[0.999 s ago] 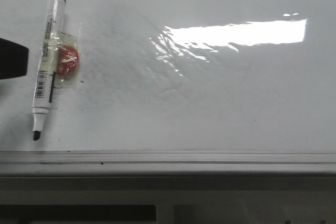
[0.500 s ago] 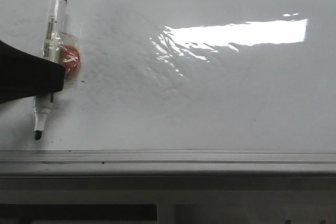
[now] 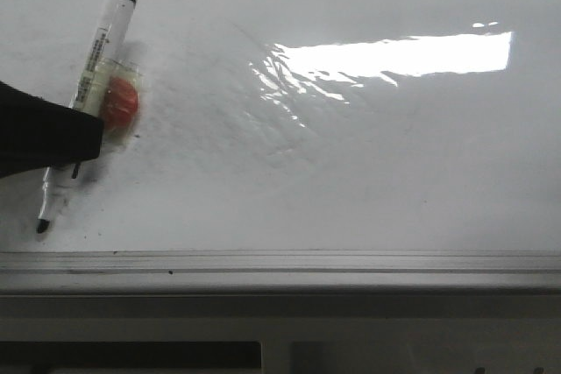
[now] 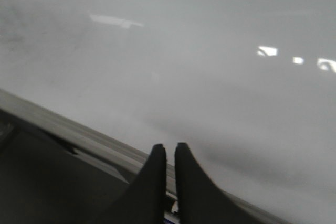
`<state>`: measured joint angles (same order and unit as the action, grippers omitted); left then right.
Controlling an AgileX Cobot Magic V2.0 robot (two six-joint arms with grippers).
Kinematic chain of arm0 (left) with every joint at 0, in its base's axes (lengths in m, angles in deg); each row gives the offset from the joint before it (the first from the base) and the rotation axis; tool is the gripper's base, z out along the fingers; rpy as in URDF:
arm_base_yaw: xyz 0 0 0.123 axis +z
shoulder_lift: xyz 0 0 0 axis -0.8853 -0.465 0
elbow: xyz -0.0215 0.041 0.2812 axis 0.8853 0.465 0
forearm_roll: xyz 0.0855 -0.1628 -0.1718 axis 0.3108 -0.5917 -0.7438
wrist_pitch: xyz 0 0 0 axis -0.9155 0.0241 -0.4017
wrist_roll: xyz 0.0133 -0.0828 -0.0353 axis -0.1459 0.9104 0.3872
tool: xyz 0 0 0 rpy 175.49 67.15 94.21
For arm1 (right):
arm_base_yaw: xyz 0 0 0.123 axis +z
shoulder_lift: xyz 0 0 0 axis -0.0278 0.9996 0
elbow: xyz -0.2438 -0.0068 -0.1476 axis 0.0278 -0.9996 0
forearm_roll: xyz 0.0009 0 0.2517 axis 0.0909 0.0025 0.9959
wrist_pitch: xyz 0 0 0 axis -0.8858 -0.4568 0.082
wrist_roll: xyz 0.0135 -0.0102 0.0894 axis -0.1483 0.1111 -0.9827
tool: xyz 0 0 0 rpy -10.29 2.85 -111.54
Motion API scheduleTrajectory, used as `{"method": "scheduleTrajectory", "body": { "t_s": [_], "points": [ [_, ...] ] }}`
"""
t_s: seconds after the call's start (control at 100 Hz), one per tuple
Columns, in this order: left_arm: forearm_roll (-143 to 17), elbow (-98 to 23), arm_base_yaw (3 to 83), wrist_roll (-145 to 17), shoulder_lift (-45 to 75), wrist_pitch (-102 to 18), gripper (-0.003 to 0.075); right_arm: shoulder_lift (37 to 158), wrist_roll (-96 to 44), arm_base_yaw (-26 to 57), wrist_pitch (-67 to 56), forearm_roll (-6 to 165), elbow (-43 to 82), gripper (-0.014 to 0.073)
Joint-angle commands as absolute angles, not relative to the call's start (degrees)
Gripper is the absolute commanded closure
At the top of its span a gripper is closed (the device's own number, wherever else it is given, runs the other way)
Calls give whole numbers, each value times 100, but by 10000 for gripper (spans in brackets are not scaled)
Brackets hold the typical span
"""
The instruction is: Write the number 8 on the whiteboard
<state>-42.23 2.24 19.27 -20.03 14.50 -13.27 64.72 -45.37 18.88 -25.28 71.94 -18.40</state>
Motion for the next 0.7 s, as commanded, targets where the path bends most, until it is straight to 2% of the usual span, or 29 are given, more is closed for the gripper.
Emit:
{"method": "scheduleTrajectory", "body": {
  "t_s": [0.0, 0.08, 0.15, 0.42, 0.69],
  "points": [
    [-3769, 59, 1894, -1989, 1458, -1005, 741, 6873, -3924, 2284, -2077, 7454, -1367, 501],
    [-3339, 59, 1817, -1989, 1458, -996, 741, 7237, -3746, 2666, -2063, 7490, -1032, 414],
    [-2760, 59, 1704, -1989, 1458, -996, 741, 7558, -3746, 3021, -2050, 7490, -747, 379],
    [-1715, 59, 1365, -1989, 1458, -521, 741, 8849, -3537, 4348, -1313, 7478, 169, 376],
    [-1739, 59, 1365, -1989, 1458, -309, 741, 9932, -3537, 4775, -1091, 7593, 883, 376]
  ]
}}
